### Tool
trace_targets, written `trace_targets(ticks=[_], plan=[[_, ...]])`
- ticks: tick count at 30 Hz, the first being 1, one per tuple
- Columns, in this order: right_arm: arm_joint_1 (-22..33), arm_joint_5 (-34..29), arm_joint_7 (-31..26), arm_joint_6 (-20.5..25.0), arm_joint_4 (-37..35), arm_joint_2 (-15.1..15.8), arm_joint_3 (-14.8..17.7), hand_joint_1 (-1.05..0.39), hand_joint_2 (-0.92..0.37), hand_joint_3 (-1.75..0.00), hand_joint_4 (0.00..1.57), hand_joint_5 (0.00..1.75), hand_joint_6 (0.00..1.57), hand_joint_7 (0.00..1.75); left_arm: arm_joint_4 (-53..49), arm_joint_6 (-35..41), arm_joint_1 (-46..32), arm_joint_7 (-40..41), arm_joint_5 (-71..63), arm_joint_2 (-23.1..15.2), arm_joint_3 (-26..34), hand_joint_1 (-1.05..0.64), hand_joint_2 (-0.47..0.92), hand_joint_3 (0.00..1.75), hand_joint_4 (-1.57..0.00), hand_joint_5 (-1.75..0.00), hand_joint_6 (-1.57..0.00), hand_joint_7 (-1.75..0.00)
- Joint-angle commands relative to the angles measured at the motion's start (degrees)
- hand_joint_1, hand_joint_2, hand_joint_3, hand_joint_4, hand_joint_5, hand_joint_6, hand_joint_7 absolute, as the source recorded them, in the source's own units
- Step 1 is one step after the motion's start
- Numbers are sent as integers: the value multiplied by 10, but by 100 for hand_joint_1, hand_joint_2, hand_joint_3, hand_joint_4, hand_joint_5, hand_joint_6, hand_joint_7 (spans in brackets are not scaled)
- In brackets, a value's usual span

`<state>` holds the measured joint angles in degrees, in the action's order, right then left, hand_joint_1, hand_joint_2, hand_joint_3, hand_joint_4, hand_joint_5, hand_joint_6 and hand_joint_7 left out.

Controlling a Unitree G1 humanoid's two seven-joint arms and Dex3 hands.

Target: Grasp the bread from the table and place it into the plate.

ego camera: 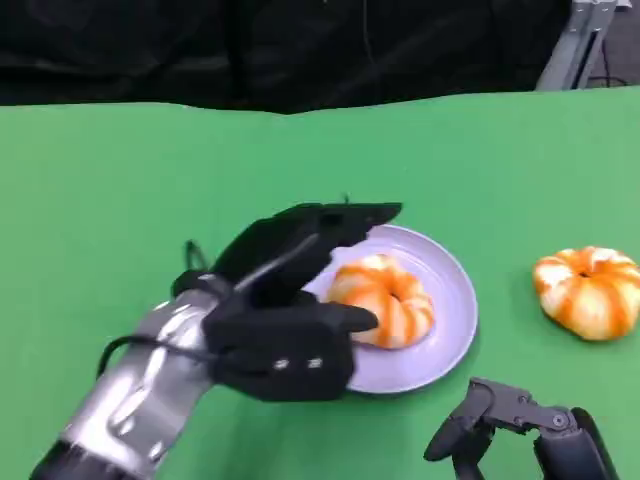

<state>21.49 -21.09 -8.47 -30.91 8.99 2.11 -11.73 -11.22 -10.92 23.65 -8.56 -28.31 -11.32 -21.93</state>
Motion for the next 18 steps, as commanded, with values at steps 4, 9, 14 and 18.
trace_targets(ticks=[4,9,14,18], plan=[[-1,0,-5,-3,-1,2,1,15,-20,-146,87,151,90,126,118,-53,-139,-10,148,-23,107,-35,92,26,-31,-90,-58,-16],[-3,-3,-6,-2,-1,2,2,15,-20,-148,87,151,90,126,128,-100,-179,-13,191,-24,132,-37,92,24,-32,-101,-63,-17],[-1,0,-3,2,5,1,0,14,-20,-148,87,151,90,126,130,-145,-225,-11,257,2,158,-26,92,23,-45,-108,-76,-26],[0,1,-1,5,7,1,-1,14,-21,-147,86,151,89,126,127,-172,-244,-16,292,14,171,-18,92,23,-53,-111,-85,-33]])
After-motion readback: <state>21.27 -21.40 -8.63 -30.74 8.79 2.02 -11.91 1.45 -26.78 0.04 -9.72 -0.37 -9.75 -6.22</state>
